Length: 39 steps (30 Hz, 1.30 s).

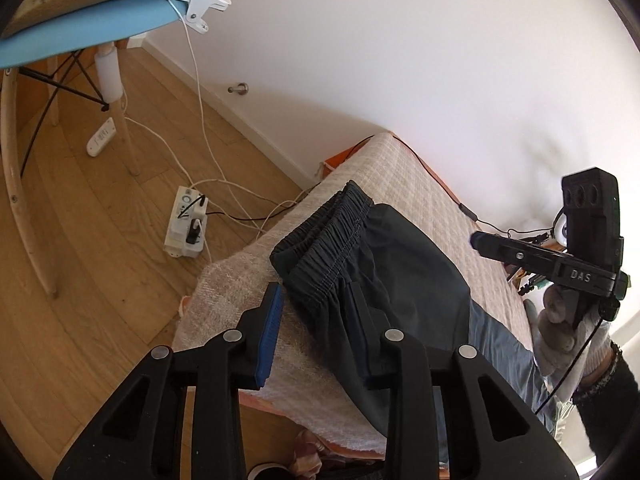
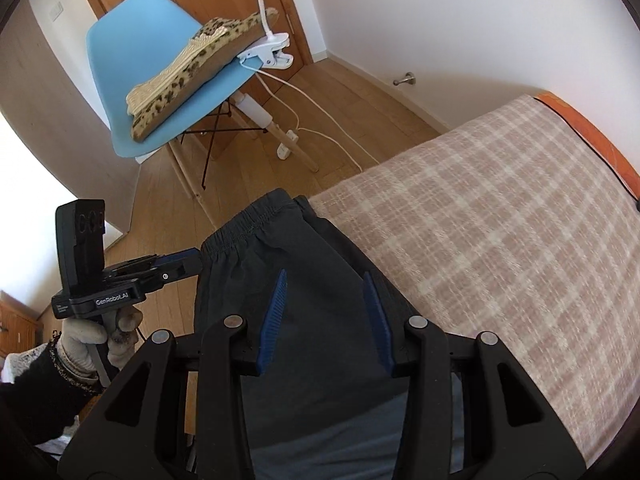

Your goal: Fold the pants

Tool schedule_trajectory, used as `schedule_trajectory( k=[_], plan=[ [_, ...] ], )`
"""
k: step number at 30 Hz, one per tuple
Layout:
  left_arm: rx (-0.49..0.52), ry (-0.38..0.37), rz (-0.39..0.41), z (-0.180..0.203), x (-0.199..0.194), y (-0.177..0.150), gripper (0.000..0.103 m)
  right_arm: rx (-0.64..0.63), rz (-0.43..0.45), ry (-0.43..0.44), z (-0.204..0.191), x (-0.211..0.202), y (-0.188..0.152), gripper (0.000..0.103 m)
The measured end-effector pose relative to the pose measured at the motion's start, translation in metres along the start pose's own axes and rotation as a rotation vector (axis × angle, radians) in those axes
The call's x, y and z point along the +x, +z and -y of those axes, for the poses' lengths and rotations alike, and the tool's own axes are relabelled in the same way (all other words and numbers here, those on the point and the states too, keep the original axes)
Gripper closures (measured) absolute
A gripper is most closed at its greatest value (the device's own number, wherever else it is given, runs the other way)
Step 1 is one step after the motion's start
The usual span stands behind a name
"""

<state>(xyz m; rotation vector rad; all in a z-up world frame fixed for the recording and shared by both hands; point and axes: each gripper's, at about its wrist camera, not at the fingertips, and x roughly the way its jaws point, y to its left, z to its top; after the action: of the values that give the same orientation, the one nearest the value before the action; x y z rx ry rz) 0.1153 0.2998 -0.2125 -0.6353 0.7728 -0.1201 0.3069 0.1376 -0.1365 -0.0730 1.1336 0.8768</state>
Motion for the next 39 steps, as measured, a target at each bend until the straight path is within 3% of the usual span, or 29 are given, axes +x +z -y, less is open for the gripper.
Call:
schedule_trajectory(
  k=[2,8,10,12,15,18,20,25,28,31,33,36,39],
  plan=[
    [0.016,0.008,0.008,0.002,0.001,0.001,0.084,-0.033,-0.036,-0.015,-0.007,0.025,0.008,0.061],
    [0.043,0.013,0.015,0.003,0.005,0.001,0.085,-0.062,-0.105,0.002,-0.008,0.071,0.017,0.063],
    [0.060,0.022,0.026,0.006,0.005,0.002,0.085,-0.064,-0.106,0.012,-0.010,0.074,0.017,0.098],
    [0.088,0.049,0.030,0.009,0.009,0.005,0.085,-0.089,-0.101,0.005,-0.014,0.072,0.017,0.098],
    [0.061,0.060,0.024,0.003,0.016,0.008,0.085,-0.112,-0.100,-0.077,-0.013,0.073,0.019,0.098],
    [-0.001,0.039,0.033,-0.006,0.014,0.006,0.079,-0.096,-0.097,-0.078,-0.009,0.074,0.019,0.098],
    [-0.045,0.024,0.014,-0.012,0.016,0.006,0.052,-0.114,-0.107,-0.114,-0.010,0.077,0.017,0.099],
    [-0.077,-0.039,-0.009,-0.013,0.028,0.010,0.050,-0.088,-0.117,-0.118,-0.005,0.081,0.015,0.099],
    [-0.042,-0.041,-0.018,-0.005,0.034,0.011,0.052,-0.059,-0.113,-0.118,0.001,0.083,0.015,0.099],
    [-0.072,-0.067,-0.004,-0.009,0.037,0.010,0.052,-0.037,-0.105,-0.114,0.006,0.084,0.014,0.099],
    [-0.127,-0.092,0.015,-0.016,0.037,0.009,0.059,-0.019,-0.098,-0.102,0.009,0.084,0.013,0.099],
    [-0.168,-0.110,0.055,-0.018,0.034,0.009,0.079,-0.005,-0.101,-0.091,0.012,0.085,0.014,0.099],
    [-0.095,-0.084,0.093,0.000,0.029,0.010,0.085,0.015,-0.118,-0.075,0.013,0.084,0.017,0.099]
  ],
)
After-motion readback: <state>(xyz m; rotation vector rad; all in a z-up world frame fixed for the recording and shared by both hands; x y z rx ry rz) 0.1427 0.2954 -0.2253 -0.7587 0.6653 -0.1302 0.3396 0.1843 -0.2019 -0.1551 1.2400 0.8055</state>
